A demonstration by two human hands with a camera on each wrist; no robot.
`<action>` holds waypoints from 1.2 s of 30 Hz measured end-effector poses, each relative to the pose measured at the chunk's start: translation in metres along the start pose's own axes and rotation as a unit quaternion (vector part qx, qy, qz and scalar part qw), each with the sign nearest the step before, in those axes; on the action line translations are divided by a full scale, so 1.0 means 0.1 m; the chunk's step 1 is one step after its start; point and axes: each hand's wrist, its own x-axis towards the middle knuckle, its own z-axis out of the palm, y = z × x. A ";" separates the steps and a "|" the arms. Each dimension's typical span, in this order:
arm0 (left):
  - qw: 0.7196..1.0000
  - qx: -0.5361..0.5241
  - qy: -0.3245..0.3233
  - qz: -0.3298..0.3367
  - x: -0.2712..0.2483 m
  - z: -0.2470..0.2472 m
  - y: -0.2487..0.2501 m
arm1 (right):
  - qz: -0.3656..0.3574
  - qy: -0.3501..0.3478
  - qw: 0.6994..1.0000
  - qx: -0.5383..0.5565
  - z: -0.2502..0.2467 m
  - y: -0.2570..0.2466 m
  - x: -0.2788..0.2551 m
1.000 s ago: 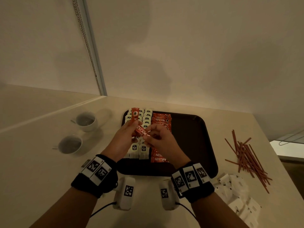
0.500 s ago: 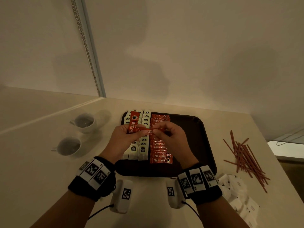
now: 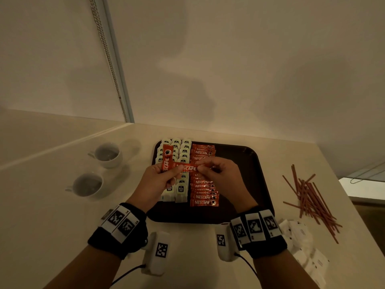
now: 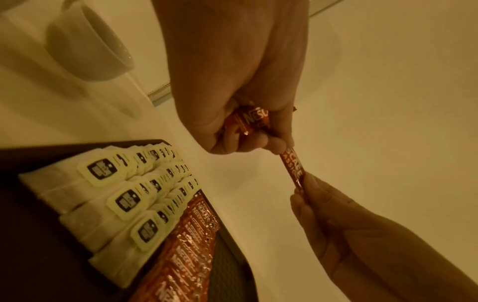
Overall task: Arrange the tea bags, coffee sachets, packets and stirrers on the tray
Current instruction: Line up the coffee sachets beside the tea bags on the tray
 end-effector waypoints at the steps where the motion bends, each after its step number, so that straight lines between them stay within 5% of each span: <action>1: 1.000 0.025 -0.005 0.000 -0.01 -0.02 -0.01 | 0.010 -0.011 1.000 -0.023 -0.02 0.04 -0.01; 14: 0.996 0.009 0.051 -0.079 -0.02 -0.49 0.01 | 0.237 -0.079 0.955 -0.163 -0.29 1.00 -0.37; 36: 0.993 0.017 0.058 -0.106 -0.07 -0.49 -0.05 | 0.209 -0.003 0.941 -0.265 -0.17 1.33 -0.29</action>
